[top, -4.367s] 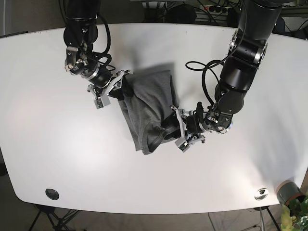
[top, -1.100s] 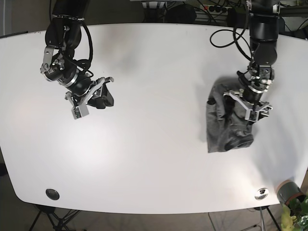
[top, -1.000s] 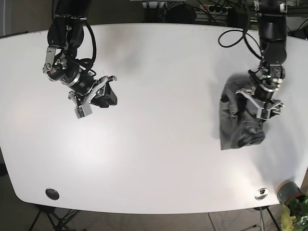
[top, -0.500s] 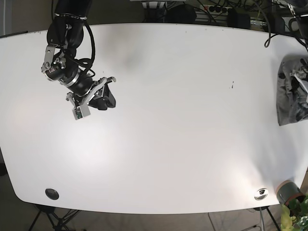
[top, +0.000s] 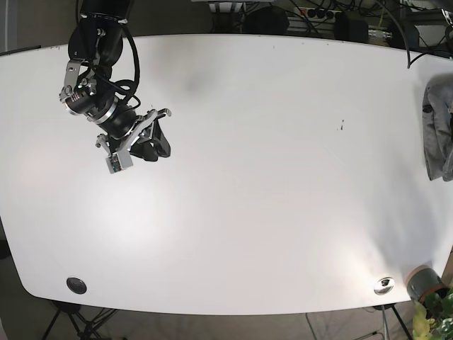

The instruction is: Fold the T-shirt properly

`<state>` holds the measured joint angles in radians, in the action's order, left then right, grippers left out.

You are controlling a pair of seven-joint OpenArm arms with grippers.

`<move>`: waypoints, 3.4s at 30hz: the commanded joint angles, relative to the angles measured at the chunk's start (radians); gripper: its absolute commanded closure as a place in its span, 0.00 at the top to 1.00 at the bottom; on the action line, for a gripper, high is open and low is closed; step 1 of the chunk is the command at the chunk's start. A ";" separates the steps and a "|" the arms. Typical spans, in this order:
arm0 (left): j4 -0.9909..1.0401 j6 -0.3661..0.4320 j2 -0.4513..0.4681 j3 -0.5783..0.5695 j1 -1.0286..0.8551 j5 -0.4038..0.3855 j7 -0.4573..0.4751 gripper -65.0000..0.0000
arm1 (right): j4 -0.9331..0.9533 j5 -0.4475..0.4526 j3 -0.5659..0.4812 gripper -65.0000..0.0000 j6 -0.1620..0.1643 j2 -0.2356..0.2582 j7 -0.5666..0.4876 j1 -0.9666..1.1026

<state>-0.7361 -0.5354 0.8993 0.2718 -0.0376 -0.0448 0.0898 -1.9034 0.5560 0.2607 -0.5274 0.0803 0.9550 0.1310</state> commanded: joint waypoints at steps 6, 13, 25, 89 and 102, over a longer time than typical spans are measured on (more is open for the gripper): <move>-0.161 0.010 0.030 0.007 0.008 -0.089 0.023 0.80 | -0.029 0.017 -0.001 0.26 -0.004 0.009 -0.020 -0.009; -0.297 0.016 -0.061 0.014 -0.020 -0.091 0.023 0.80 | -0.029 0.016 0.004 0.26 -0.004 0.013 -0.020 -0.008; -0.678 0.016 -0.233 0.016 -0.166 -0.093 -0.143 0.80 | -0.029 0.014 0.005 0.26 -0.004 0.020 -0.021 0.006; -1.040 0.091 -0.826 0.077 -0.110 -0.082 -0.508 0.79 | 0.419 -0.528 -0.300 0.63 -0.006 -0.046 -0.126 -0.442; -1.038 0.088 -0.819 0.051 -0.143 -0.082 -0.508 0.79 | 0.648 -0.529 -0.298 0.63 -0.004 -0.046 -0.261 -0.492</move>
<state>-1.7557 -0.4454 0.0731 0.3264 -0.1883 -0.1131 -0.4488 -1.2617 0.0223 -0.0402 -0.5278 0.0334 0.7254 -0.3260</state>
